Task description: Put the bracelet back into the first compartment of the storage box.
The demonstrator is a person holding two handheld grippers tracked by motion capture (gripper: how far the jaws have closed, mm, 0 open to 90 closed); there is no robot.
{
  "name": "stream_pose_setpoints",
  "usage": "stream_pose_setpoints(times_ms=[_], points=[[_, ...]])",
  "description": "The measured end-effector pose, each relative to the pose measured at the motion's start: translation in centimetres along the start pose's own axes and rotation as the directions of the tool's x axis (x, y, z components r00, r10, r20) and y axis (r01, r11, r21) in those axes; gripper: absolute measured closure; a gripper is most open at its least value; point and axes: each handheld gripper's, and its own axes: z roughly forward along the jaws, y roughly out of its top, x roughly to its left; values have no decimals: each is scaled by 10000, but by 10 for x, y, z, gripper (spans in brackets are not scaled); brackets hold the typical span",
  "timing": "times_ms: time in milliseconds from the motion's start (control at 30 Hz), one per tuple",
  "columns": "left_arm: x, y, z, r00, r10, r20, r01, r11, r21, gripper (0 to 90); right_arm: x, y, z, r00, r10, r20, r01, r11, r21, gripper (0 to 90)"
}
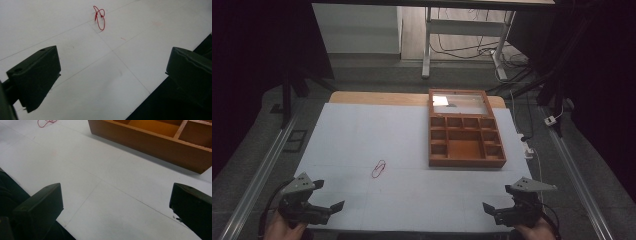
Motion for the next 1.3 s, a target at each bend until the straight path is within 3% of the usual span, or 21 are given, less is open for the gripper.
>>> stream_pose_setpoints(times_ms=[467,600,1300], points=[[-1,12,20,9985,396,373,-396,9992,-4,0,1,0,1,10000,-98,15,98,9999,84,0],[-2,16,31,9973,602,411,-610,9979,194,0,1,0,1,9999,-136,3,136,9999,57,0],[1,42,69,9953,714,659,-749,9958,522,0,2,1,2,9997,-250,43,250,9995,184,0]])
